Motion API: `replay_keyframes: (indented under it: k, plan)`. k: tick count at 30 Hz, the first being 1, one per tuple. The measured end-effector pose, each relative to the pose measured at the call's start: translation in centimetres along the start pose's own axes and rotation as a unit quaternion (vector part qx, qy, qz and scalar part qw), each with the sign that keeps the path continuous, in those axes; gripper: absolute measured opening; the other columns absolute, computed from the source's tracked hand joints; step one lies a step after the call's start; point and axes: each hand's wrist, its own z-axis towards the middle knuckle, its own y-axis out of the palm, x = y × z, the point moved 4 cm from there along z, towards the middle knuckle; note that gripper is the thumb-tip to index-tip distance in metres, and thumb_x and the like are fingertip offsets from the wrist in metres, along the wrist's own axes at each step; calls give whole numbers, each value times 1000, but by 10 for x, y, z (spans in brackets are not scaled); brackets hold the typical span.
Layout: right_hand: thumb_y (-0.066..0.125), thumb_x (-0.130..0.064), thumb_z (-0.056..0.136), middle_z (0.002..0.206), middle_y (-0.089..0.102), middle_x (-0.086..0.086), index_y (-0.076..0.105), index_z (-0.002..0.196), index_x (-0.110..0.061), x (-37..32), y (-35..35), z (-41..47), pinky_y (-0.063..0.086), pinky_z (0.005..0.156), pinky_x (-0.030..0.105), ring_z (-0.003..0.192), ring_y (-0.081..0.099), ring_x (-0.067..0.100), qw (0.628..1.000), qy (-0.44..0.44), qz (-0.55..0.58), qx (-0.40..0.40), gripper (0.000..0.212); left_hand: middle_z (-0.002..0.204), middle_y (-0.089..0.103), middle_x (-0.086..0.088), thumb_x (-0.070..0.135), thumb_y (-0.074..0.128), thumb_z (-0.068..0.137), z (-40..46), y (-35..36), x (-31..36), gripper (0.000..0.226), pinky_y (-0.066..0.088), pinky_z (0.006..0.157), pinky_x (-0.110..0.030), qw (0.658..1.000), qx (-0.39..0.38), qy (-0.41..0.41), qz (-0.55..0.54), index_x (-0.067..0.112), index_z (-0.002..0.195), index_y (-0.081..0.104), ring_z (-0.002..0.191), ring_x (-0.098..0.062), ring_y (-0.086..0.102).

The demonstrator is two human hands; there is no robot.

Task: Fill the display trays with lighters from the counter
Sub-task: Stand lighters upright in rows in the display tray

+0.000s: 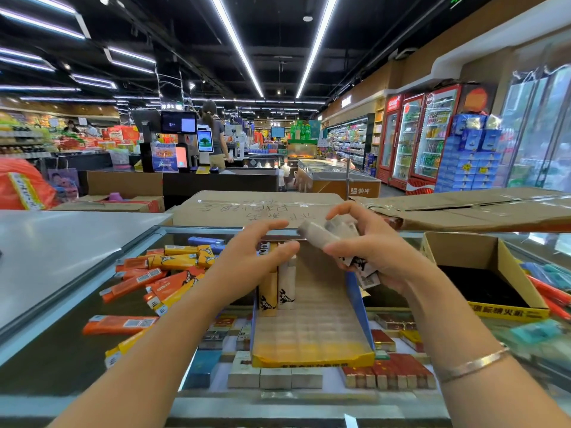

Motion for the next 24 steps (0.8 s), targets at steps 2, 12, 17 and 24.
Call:
replay_keyframes:
  k: [2, 12, 17, 24]
  plan:
    - [77, -5, 70, 109, 50, 9, 59, 93, -32, 3, 13, 1, 51, 54, 22, 78, 61, 22, 999, 0, -30, -30, 40, 97, 61, 31, 53, 58, 79, 0, -3, 5, 27, 44, 66, -9, 998, 12, 9, -53, 48, 105, 57, 88, 9, 57]
    - [80, -21, 68, 97, 58, 7, 56, 91, -37, 7, 30, 2, 50, 53, 21, 65, 63, 13, 998, -24, -18, -53, 37, 86, 71, 11, 23, 65, 85, 2, -10, 2, 12, 48, 66, -10, 986, 14, -28, -162, 32, 92, 68, 81, 0, 65]
    - [68, -32, 74, 67, 59, 4, 56, 89, -25, 6, 23, 5, 43, 40, 22, 48, 52, 17, 996, -16, 81, 11, 21, 79, 70, 12, 18, 64, 85, 2, -21, 7, 13, 51, 69, -15, 977, 64, 6, -204, 29, 89, 69, 76, -6, 65]
    - [63, -20, 87, 68, 50, 7, 51, 96, -16, 12, 14, 8, 38, 39, 23, 43, 46, 14, 992, 4, 104, 67, 16, 81, 65, 17, 17, 67, 84, -4, -11, 19, 18, 49, 73, -13, 995, 33, 94, -14, 31, 94, 70, 79, 0, 60]
